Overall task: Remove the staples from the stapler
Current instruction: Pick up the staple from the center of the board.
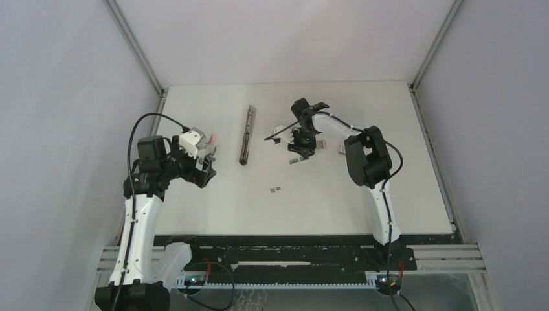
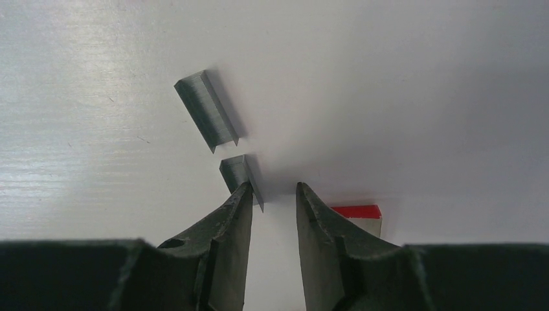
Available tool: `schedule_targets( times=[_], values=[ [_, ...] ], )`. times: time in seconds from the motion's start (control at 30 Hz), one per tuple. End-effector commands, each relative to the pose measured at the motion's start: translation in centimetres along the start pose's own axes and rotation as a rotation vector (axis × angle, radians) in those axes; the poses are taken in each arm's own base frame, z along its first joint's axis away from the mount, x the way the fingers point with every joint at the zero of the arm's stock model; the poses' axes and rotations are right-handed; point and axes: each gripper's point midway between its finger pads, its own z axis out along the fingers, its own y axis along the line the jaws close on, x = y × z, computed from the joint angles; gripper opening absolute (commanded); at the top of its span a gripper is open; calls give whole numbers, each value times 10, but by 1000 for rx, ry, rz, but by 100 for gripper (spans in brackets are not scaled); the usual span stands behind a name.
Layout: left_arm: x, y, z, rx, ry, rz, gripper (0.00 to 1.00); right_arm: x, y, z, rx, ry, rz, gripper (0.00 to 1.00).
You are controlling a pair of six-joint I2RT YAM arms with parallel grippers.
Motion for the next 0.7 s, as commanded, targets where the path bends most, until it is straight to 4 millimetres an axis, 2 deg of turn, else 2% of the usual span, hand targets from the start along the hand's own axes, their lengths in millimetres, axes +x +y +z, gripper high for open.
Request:
schedule_targets(
  times=[0.0,0.17,0.47,0.67],
  values=[
    [-2,1,3,7,-29,26,100,-12,-7,-4,20,-20,-16,30],
    [-2,1,3,7,-29,27,100,-10,-2,0,-11,-9,-15,24],
    [-2,0,3,7,-30,28,100,-11,2,-1,-31,-14,-3,1],
    [-2,0,3,9,-31,28,100,-17,-1,-11,-4,-32,40,0]
  ],
)
